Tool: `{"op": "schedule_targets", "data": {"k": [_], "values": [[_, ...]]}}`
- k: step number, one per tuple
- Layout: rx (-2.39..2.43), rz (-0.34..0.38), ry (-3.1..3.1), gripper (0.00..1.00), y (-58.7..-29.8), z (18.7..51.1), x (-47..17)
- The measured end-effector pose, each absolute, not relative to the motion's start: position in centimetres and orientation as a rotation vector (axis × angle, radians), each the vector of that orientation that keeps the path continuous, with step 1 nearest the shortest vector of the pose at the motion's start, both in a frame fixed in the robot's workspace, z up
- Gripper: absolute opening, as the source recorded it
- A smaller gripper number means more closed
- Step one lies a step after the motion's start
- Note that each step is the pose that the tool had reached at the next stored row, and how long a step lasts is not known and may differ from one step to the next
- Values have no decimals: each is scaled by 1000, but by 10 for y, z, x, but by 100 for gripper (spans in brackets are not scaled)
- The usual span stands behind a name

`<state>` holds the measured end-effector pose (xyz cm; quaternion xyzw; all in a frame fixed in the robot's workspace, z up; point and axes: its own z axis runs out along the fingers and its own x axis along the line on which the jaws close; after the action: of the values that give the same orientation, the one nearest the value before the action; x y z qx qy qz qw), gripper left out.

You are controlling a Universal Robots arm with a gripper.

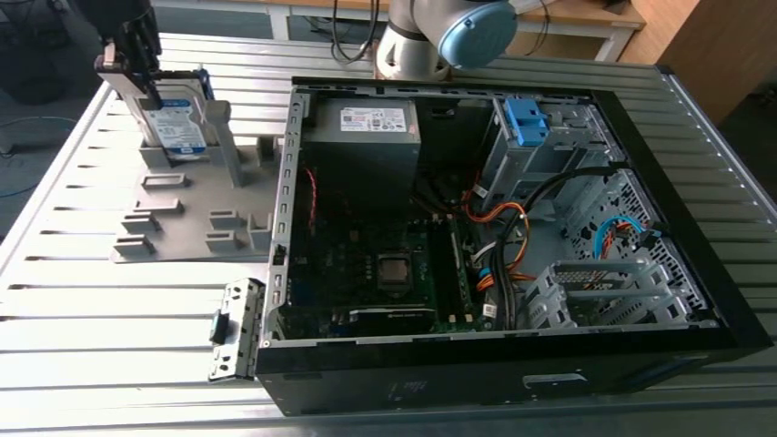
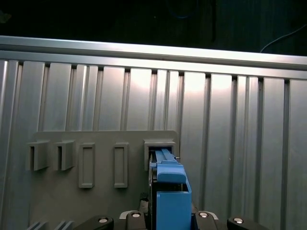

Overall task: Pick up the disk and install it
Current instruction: 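Pick up the disk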

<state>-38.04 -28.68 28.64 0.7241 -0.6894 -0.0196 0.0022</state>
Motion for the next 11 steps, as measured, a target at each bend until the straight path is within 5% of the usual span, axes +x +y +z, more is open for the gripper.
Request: {"op": "schedule_targets", "data": {"k": [11], "values": [[2272, -63, -2163, 36, -287, 293, -380]]}}
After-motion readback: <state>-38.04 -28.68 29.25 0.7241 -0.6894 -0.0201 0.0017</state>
